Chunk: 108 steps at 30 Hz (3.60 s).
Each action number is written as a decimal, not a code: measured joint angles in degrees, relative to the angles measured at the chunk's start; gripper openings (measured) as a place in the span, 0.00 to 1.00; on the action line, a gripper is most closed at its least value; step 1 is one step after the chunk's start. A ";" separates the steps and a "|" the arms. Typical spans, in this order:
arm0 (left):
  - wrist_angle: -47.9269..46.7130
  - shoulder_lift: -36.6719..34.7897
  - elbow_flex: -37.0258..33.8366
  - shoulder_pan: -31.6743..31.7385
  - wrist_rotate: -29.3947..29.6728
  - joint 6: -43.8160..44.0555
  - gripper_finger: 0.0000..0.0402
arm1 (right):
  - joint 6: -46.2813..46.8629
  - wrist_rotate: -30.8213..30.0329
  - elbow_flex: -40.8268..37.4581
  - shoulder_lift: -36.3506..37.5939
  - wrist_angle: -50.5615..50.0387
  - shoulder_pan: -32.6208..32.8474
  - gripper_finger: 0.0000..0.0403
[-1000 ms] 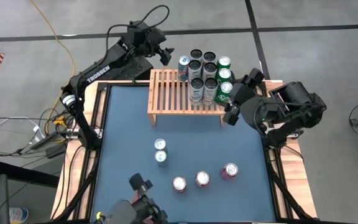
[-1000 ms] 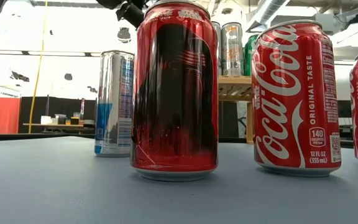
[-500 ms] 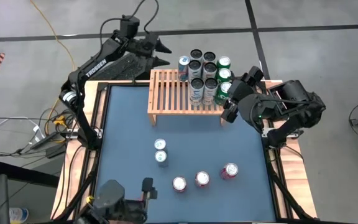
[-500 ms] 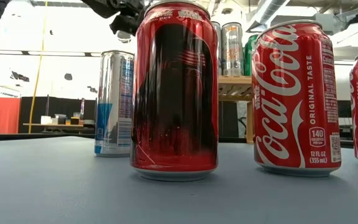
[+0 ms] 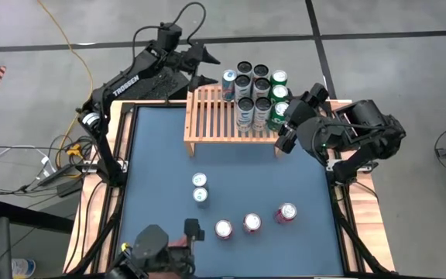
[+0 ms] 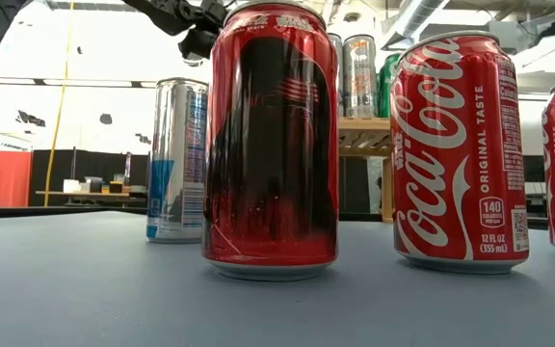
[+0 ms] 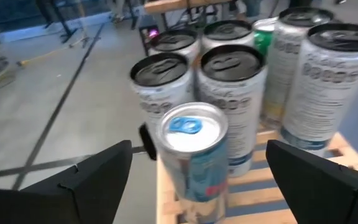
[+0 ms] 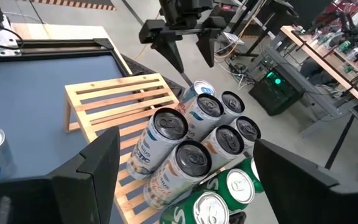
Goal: Place canned beverage on shelf
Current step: Put the top left blue soda can on the shelf
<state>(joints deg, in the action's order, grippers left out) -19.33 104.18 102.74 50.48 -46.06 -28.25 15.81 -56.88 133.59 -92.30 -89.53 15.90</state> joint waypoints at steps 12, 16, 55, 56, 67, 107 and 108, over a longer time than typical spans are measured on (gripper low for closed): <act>2.07 3.54 0.00 -0.22 -3.03 1.42 0.90 | 0.70 0.02 0.01 0.01 -0.04 0.00 0.78; 7.43 5.13 0.00 0.48 -3.26 5.86 0.90 | 0.73 0.02 0.00 -0.01 -0.03 0.00 0.78; 12.24 9.20 0.02 -0.13 -9.19 9.10 0.68 | 0.75 0.04 -0.01 -0.01 -0.09 -0.35 0.78; 12.25 9.20 0.02 -0.13 -9.20 8.98 0.66 | 0.75 0.04 0.01 0.01 -0.10 -0.35 0.78; 11.26 9.20 0.03 0.85 -9.04 10.29 0.57 | 0.80 0.04 0.00 0.00 -0.10 -0.35 0.78; -0.94 4.83 0.09 -2.95 6.71 5.30 0.57 | 3.26 0.20 0.00 0.01 -0.42 -0.28 0.78; -0.94 4.83 0.09 -2.95 6.87 5.62 0.57 | 3.26 0.21 -0.01 0.00 -0.45 -0.28 0.78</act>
<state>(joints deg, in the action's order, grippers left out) -20.27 109.01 102.83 47.53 -39.18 -22.63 19.07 -56.67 133.58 -92.30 -89.97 15.62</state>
